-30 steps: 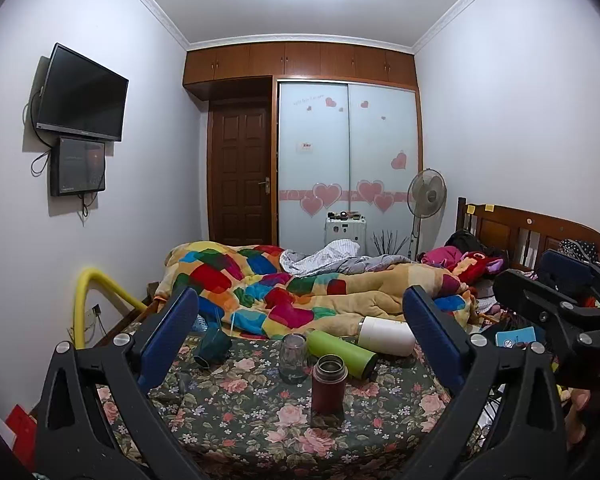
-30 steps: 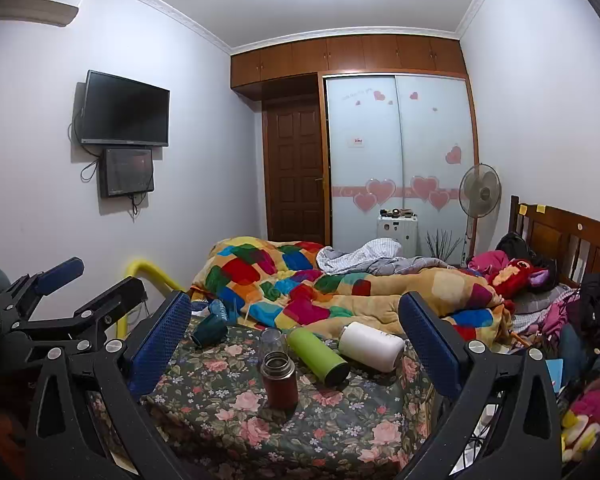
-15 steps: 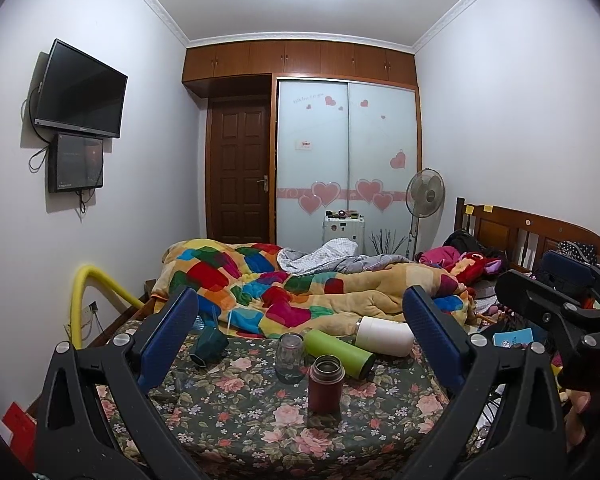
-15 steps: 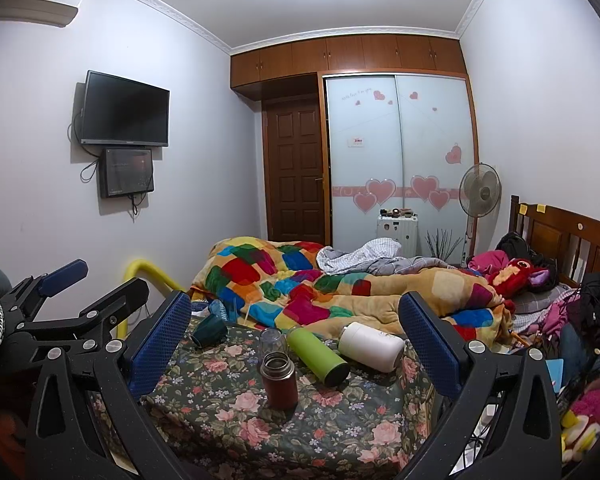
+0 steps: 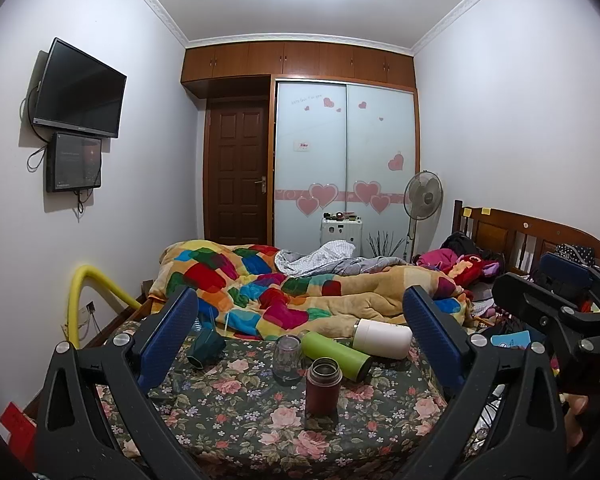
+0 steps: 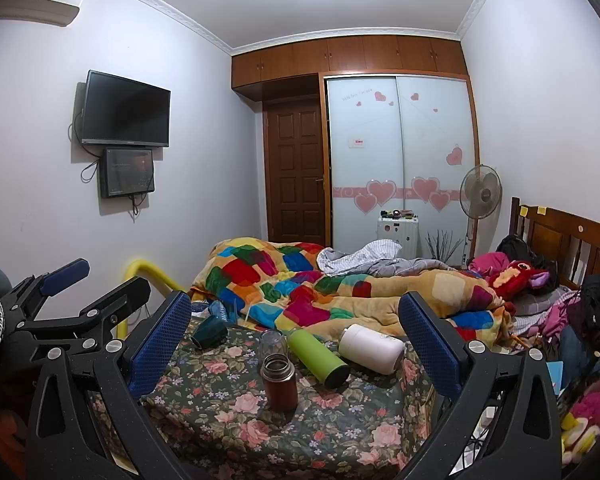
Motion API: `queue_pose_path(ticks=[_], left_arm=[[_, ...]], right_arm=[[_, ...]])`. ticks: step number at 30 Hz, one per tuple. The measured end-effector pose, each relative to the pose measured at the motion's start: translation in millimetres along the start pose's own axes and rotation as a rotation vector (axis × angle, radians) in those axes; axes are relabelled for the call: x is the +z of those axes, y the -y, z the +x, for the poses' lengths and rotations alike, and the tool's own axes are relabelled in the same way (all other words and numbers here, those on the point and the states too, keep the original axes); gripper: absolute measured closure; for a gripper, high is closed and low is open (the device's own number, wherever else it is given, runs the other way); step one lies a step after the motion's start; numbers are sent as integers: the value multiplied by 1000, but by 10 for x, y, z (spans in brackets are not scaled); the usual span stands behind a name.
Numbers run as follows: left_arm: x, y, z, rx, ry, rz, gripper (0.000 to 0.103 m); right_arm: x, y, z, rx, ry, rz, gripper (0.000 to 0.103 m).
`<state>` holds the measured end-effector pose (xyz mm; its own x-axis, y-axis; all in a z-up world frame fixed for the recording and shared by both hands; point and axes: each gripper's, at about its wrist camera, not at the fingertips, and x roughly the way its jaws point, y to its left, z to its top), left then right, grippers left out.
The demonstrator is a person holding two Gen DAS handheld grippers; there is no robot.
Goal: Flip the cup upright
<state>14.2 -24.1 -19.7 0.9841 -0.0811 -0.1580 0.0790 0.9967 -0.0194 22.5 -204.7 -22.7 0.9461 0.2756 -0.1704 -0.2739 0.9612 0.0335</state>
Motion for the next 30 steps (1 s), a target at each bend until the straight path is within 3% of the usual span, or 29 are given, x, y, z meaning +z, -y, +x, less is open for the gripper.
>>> queue_pose_path(ticks=[30], left_arm=[[-26,-21,-6,-18,-5,-21,0]], right_arm=[[-26,73,55,-8,-23,0,0]])
